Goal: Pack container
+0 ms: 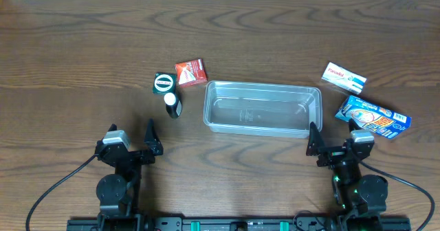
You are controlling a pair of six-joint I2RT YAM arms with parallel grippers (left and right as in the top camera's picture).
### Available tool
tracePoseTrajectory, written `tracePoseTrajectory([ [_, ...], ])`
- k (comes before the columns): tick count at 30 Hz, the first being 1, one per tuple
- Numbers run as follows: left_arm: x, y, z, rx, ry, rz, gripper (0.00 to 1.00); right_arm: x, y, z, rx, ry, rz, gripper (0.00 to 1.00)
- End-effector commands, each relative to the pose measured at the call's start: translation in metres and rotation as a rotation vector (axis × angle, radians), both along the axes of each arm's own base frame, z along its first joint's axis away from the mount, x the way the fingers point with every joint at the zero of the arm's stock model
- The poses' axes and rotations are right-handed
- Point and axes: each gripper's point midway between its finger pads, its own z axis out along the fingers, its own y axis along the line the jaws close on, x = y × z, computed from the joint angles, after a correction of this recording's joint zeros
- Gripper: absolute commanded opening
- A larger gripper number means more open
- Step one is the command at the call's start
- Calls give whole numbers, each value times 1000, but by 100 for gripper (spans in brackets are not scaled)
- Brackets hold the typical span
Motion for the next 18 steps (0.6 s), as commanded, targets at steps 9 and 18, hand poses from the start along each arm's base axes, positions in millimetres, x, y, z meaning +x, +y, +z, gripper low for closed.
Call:
tracePoseTrajectory([
  [9,-1,3,-17,21,50,12,98,-5,16,-5,233,115,76,99],
  [18,-1,3,-17,21,50,12,98,2,-13,53,126,320,-106,99],
])
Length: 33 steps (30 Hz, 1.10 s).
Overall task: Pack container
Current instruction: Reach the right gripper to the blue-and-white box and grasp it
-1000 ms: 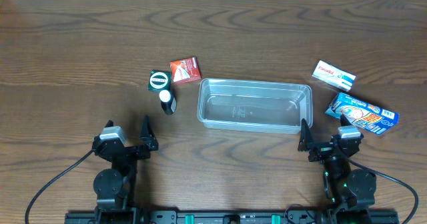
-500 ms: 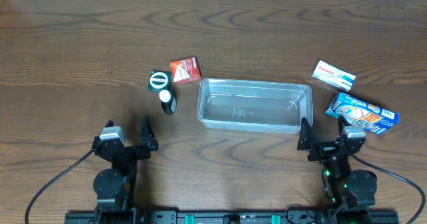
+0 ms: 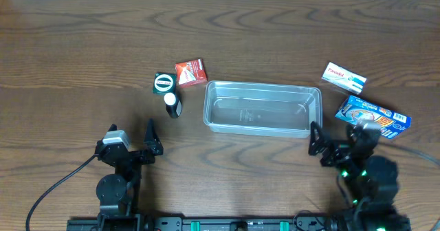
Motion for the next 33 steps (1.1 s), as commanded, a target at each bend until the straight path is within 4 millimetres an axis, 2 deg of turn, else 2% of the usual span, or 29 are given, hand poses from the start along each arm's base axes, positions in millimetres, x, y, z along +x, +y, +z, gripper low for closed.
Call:
tracePoseTrajectory([
  [1,-1,3,-17,21,50,12,98,13,-19,46,-66,34,-93,99],
  [6,-1,3,-17,21,50,12,98,46,-23,71,-156,236,-92,99],
  [11,-1,3,-17,21,51,12,98,90,-7,84,-130,323,-21,99],
  [14,-1,3,-17,21,50,12,98,107,9,73,-81,365,52,99],
  [18,-1,3,-17,21,50,12,98,120,7,45,-121,438,59,99],
  [19,-1,3,-17,21,51,12,98,122,0,37,-102,467,-2,99],
  [22,-1,3,-17,21,50,12,98,115,-32,22,16,550,-286,99],
  [25,-1,3,-17,21,51,12,98,94,-67,13,125,602,-604,93],
  [27,-1,3,-17,21,51,12,98,80,-83,9,177,620,-761,92],
  [31,-1,3,-17,21,51,12,98,57,-103,5,238,625,-991,99],
  [33,-1,3,-17,21,51,12,98,50,-110,5,244,613,-1064,99],
])
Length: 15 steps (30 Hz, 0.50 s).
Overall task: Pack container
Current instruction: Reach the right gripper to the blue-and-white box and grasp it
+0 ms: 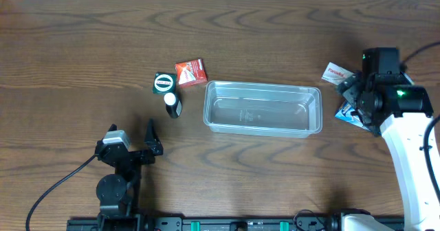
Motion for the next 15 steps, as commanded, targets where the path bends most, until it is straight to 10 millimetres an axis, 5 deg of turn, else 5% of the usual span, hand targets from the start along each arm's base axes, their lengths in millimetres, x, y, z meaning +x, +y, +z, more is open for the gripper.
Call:
tracePoseTrajectory([
  [1,-1,3,-17,18,50,12,98,-7,-29,12,-64,-86,-285,99],
  [8,-1,3,-17,18,50,12,98,-8,-48,-6,-25,-72,-374,99],
  [15,-1,3,-17,18,51,12,98,17,-61,-24,98,-80,-292,99],
])
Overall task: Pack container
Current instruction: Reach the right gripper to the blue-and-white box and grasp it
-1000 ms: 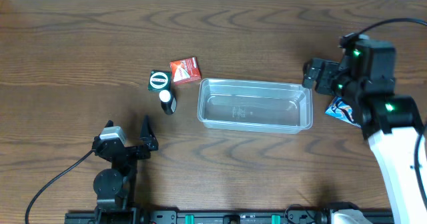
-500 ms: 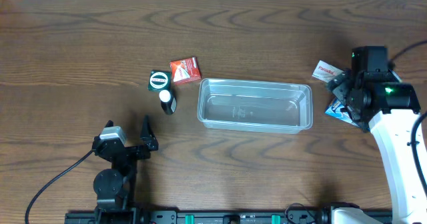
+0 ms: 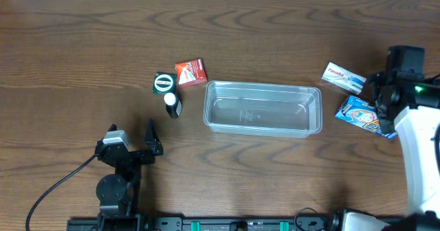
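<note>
The clear plastic container [image 3: 262, 86] lies empty at the table's middle. Left of it are a red packet [image 3: 191, 72], a green round-lidded tin [image 3: 163, 84] and a small black bottle with a white cap [image 3: 172, 104]. To its right are a white Panadol box [image 3: 342, 77] and a blue packet [image 3: 359, 113]. My right gripper [image 3: 383, 106] hangs over the blue packet's right end, its fingers apart and holding nothing. My left gripper [image 3: 130, 135] rests open near the front edge, well clear of the items.
The right arm's white link [image 3: 418, 152] runs along the table's right edge toward the front. A black cable [image 3: 55, 190] trails from the left arm's base at the front left.
My right gripper has shifted to the right, from over the gap between the white box and the blue packet to over the packet's right end. The white box shows fully again.
Both arms rested at the front edge with open grippers. The right arm then lifted slightly from its rest, then stood out at the right by the white box and blue packet, and now hangs over the packet. No item has moved; the left arm stayed still.
</note>
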You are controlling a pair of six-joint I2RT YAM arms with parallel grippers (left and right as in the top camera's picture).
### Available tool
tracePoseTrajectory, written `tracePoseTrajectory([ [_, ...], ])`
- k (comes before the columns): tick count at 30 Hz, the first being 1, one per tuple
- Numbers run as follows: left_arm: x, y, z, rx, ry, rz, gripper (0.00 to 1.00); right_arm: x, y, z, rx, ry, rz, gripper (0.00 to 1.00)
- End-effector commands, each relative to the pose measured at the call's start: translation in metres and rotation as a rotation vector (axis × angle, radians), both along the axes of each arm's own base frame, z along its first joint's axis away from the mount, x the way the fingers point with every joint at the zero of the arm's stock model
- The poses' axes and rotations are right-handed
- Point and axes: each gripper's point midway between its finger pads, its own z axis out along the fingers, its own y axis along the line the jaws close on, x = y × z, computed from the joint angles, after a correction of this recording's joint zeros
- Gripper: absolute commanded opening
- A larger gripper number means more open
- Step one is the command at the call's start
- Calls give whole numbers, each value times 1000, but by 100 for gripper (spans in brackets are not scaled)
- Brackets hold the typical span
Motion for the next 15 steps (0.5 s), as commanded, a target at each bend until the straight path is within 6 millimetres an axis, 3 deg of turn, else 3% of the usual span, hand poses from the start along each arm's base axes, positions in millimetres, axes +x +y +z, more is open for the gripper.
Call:
tracePoseTrajectory([
  [1,-1,3,-17,18,50,12,98,5,0,-17,78,24,65,99],
  [12,-1,3,-17,18,50,12,98,10,-2,-78,205,162,83,99],
  [15,-1,3,-17,18,51,12,98,12,0,-94,225,200,102,95],
])
